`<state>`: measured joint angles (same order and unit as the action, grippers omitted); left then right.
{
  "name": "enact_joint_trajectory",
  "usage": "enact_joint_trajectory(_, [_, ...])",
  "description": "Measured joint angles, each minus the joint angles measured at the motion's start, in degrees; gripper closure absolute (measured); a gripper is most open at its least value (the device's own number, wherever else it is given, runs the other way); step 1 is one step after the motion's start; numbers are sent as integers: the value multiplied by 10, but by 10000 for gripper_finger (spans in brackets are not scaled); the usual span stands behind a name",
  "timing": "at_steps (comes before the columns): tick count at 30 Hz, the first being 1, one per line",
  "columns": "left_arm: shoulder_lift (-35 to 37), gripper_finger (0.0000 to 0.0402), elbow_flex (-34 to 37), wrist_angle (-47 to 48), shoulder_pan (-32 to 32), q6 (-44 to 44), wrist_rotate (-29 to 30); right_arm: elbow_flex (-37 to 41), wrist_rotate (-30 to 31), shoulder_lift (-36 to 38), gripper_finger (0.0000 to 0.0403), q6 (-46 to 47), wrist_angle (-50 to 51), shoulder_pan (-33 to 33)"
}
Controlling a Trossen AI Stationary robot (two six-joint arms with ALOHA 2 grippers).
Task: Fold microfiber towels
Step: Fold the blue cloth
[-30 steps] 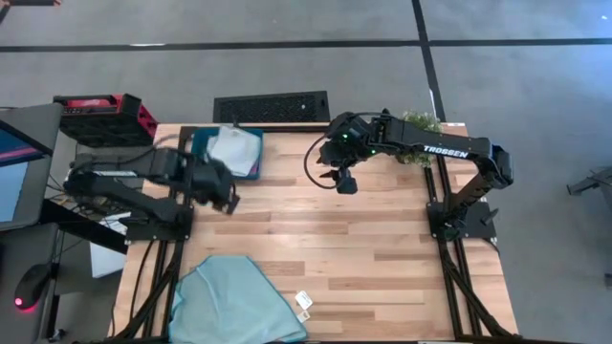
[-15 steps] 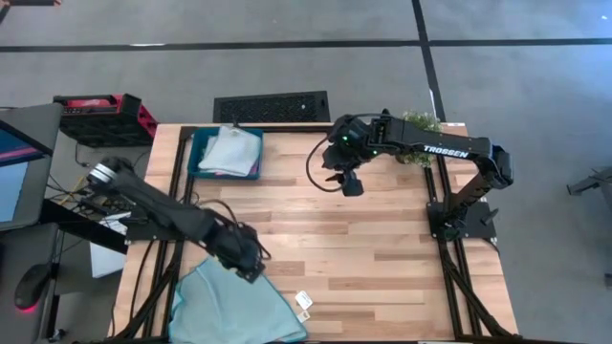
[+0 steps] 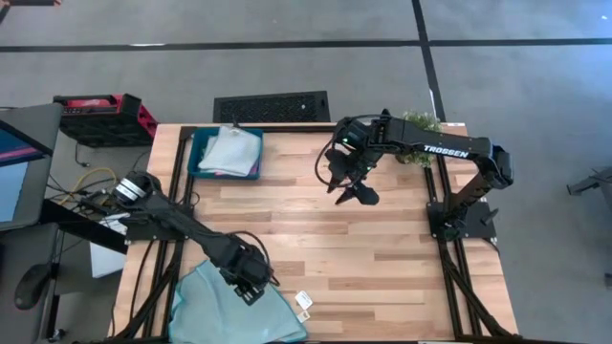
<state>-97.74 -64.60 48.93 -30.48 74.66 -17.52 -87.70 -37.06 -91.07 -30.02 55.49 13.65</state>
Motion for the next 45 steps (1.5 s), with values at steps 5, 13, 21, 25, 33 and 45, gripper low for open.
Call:
enact_joint_trajectory(5, [-43, 255, 0, 0, 0, -45, 7, 0, -38, 0, 181, 32, 2, -5])
enact_joint_trajectory(13, [-99, 255, 0, 3, 8, -90, 21, 0, -38, 0, 181, 41, 2, -5])
enact_joint_trajectory(21, [-100, 255, 0, 13, 37, -126, 61, 0, -37, 0, 182, 41, 2, -5])
enact_joint_trajectory(25, [-100, 255, 0, 14, 73, -204, 104, 0, -36, 0, 181, 41, 2, -5])
enact_joint_trajectory(33, [-100, 255, 1, -14, 200, -379, 217, 0, -36, 0, 182, 41, 2, -5])
enact_joint_trajectory(45, [-105, 255, -22, -120, 359, -530, 277, 0, -36, 0, 182, 41, 3, -5])
